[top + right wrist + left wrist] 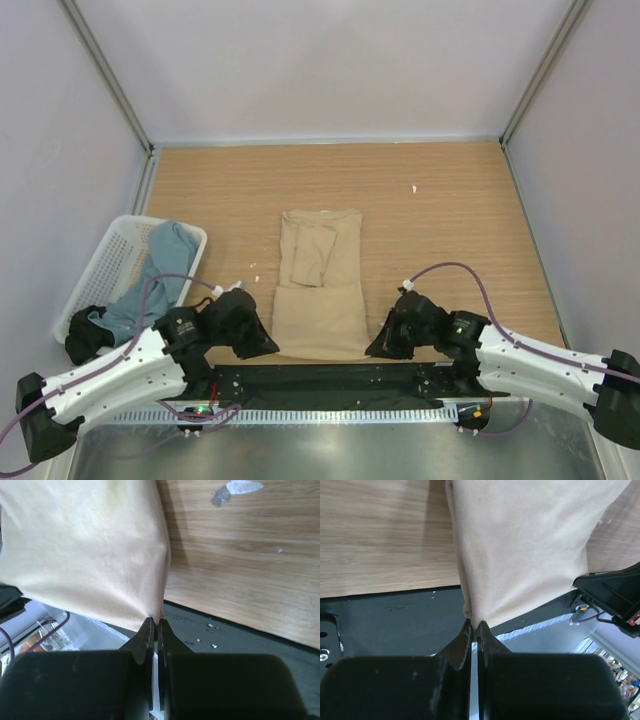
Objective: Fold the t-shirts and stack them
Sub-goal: Fold the tshirt
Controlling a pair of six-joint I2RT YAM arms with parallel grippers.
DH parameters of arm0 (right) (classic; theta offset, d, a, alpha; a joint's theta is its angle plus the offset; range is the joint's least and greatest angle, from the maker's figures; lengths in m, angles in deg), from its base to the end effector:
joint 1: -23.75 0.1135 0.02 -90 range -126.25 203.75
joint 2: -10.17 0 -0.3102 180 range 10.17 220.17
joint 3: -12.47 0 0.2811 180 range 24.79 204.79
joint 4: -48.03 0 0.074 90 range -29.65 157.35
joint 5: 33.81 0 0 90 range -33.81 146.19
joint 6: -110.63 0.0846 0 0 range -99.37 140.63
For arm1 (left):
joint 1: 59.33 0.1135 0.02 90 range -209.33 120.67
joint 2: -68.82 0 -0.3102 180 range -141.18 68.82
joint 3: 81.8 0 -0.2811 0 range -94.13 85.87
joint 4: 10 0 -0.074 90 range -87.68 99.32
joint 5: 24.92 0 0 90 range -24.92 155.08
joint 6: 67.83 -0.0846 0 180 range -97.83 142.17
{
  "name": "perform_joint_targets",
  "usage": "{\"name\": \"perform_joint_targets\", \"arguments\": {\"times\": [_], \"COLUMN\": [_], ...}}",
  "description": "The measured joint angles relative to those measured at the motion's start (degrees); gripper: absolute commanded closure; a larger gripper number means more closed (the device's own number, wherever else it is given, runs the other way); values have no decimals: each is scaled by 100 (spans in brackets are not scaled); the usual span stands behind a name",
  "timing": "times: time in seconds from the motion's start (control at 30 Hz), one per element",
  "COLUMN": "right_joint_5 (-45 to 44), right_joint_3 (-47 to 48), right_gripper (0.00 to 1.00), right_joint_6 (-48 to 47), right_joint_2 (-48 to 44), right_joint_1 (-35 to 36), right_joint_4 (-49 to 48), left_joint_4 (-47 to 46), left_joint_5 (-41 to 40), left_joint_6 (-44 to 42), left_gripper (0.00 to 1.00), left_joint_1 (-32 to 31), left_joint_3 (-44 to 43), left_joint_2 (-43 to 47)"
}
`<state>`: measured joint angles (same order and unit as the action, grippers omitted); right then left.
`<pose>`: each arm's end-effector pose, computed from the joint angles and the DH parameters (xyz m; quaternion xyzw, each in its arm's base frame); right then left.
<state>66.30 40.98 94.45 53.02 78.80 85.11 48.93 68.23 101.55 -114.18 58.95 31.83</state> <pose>0.0812 0.1421 0.1319 0.1246 0.9323 0.3327 0.0670 0.0769 -0.1173 0.1788 -0.1957 0.9375 -0.2743 0.0872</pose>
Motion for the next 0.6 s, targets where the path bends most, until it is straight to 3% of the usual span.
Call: {"name": "perform_joint_targets", "arguments": {"times": [0.2,0.4,0.6], "right_joint_5": [-42,540,1147], "right_joint_3": [1189,2756,4481], "right_gripper": [98,99,99], "right_joint_6": [-267,-1362,-2430], "right_joint_2": [369,1626,3464], "right_joint_1": [-557,-2149,-3062], "right_joint_4": [682,1176,1362], "left_joint_4": [275,87,-92], "left_joint_5": [-310,177,708], "left_joint_6": [-177,-960,-1711], "left_gripper": [100,100,100], "left_joint_1": [243,1823,2990], "left_joint_3": [-1405,-2546,-3888], "left_joint_2": [-898,-2264,-3864]}}
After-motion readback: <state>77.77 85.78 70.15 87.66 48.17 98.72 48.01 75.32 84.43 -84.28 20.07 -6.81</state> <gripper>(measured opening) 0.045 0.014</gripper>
